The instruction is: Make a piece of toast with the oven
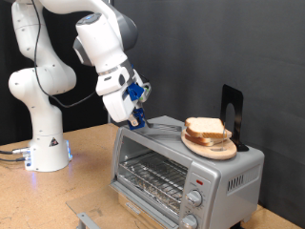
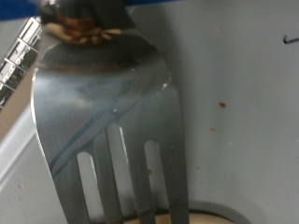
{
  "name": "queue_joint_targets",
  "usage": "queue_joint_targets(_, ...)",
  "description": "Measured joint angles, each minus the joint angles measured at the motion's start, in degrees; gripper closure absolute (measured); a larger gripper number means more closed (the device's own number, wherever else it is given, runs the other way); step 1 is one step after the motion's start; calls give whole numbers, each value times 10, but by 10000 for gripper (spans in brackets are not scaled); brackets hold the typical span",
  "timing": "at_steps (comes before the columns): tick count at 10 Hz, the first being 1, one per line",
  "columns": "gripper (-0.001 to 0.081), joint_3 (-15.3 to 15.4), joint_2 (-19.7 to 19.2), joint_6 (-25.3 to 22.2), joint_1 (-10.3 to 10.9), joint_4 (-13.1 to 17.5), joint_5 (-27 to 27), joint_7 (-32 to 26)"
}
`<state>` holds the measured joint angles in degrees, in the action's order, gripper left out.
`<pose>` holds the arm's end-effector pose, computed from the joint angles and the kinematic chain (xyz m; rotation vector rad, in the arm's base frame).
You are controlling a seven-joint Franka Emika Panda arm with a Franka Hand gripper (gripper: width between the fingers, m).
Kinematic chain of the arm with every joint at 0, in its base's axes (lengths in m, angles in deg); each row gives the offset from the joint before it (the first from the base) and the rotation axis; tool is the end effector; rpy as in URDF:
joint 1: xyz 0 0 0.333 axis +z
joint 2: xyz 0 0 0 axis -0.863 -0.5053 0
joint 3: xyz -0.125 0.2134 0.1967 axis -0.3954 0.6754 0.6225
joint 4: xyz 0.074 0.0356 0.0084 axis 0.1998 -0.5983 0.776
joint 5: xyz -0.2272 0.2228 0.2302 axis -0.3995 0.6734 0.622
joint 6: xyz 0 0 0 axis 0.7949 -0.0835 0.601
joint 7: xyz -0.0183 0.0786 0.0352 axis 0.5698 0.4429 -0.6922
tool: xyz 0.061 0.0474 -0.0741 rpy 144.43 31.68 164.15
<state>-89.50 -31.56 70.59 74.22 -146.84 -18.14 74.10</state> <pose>0.4332 0.0591 0.4097 -2.7065 0.1550 -0.2794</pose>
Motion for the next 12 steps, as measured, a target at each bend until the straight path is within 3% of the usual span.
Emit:
queue_joint_targets(4,324,6,0,10,10,12,6,1)
queue_joint_targets(12,324,7,-9,10,4,27,6,28)
